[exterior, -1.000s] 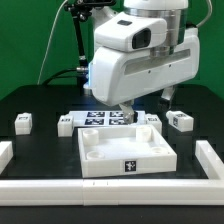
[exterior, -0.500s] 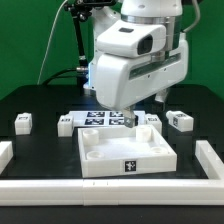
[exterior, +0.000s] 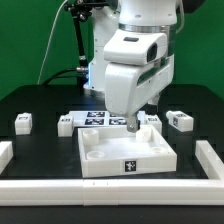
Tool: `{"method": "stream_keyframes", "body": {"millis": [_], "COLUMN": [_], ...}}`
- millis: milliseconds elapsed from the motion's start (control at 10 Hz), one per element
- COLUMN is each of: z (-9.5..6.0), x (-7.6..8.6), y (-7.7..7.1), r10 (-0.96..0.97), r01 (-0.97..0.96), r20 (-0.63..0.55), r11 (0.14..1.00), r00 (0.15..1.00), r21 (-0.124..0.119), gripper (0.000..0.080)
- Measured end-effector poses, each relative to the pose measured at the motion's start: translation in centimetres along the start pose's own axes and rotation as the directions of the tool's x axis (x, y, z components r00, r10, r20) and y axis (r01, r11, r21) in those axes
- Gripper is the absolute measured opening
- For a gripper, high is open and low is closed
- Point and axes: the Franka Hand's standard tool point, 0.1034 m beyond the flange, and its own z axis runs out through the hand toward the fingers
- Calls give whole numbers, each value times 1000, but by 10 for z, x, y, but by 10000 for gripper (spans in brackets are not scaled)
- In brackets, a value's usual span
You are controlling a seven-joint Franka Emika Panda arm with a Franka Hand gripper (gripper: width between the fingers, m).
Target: Assemble one leg
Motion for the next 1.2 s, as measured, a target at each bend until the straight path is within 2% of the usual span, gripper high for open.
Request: {"method": "stream_keyframes", "body": {"millis": [100, 200, 300, 400, 600, 1100, 1200], "z": [1, 3, 8, 13, 23, 23, 31], "x": [0, -3, -9, -16, -25, -26, -36], "y": [0, -3, -14, -27, -40, -39, -49], "r10": [-58, -144, -230, -365, -458, -470, -504], "r01": [58, 143, 229, 362, 457, 469, 502], "r20": [-7, -18, -21, -22, 11, 11, 9], "r11": [998, 989, 972, 927, 886, 879, 860], "r00": [998, 989, 973, 931, 889, 883, 864], "r21": [-11, -33, -51, -95, -80, -88, -89], "gripper": [650, 650, 650, 650, 650, 650, 650]}}
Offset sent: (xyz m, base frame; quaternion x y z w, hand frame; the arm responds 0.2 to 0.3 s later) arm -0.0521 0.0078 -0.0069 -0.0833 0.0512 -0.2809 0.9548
